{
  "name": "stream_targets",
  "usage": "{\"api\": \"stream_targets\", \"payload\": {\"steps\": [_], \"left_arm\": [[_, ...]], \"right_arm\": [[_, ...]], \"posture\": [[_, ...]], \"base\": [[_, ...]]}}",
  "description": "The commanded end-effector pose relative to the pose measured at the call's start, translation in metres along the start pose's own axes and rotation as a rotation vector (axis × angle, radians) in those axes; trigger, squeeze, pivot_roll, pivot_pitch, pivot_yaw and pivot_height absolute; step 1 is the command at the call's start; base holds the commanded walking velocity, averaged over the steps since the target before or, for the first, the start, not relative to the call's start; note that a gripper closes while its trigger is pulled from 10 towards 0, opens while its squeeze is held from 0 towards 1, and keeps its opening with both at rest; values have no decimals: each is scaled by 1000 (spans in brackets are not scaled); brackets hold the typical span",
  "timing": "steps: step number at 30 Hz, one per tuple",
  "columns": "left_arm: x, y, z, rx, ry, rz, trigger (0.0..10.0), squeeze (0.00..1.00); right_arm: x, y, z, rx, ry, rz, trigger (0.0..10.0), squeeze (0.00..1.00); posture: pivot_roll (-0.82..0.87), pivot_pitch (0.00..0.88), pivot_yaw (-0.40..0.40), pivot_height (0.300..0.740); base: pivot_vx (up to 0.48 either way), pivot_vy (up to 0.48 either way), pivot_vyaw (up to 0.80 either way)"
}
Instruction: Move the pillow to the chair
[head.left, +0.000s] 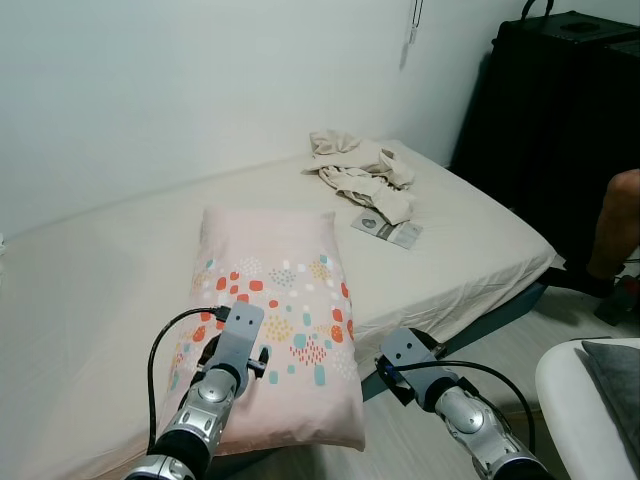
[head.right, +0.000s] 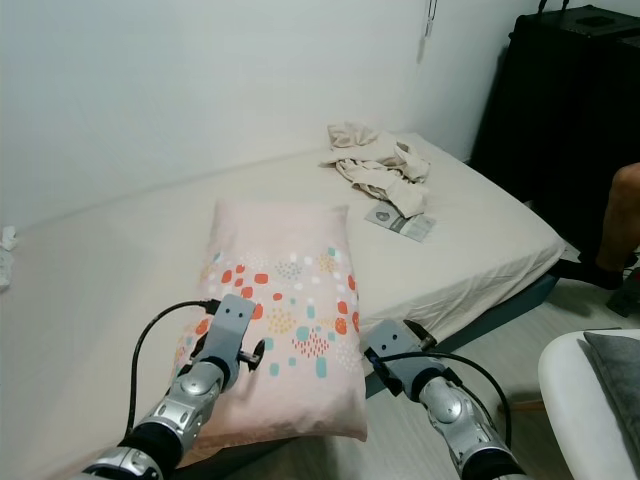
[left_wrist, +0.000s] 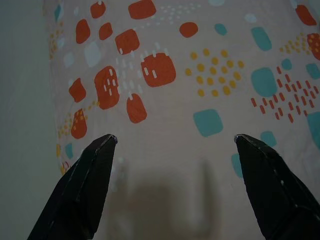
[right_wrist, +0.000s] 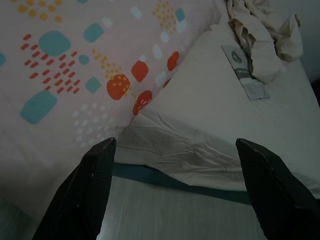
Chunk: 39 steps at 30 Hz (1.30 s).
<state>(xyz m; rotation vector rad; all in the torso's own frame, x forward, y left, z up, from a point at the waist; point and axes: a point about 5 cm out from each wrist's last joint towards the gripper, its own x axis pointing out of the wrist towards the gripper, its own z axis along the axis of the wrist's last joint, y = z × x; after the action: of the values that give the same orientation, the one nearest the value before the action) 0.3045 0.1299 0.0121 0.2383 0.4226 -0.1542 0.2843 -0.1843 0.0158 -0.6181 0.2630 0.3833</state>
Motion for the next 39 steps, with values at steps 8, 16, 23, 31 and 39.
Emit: {"api": "stream_targets", "payload": {"steps": [8, 16, 23, 31, 39], "left_arm": [[-1, -1, -4, 1, 19, -3, 10000, 0], [-2, -1, -4, -5, 17, 4, 10000, 0], [-2, 0, -5, -6, 19, 5, 10000, 0], [-1, 0, -4, -7, 19, 6, 10000, 0], [0, 0, -3, -6, 19, 5, 10000, 0]], "right_arm": [[-1, 2, -1, -18, 0, 17, 10000, 0], [-2, 2, -1, -20, 1, 17, 10000, 0], [-2, 2, -1, -22, 0, 17, 10000, 0], [-1, 1, -1, -20, 4, 17, 10000, 0], [0, 1, 0, -17, 4, 15, 10000, 0]], "posture": [[-141, 79, 13, 740], [-134, 85, 10, 740], [-138, 86, 11, 740], [-140, 83, 10, 740], [-140, 84, 11, 740]], "base": [[0, 0, 0], [0, 0, 0], [0, 0, 0], [0, 0, 0], [0, 0, 0]]}}
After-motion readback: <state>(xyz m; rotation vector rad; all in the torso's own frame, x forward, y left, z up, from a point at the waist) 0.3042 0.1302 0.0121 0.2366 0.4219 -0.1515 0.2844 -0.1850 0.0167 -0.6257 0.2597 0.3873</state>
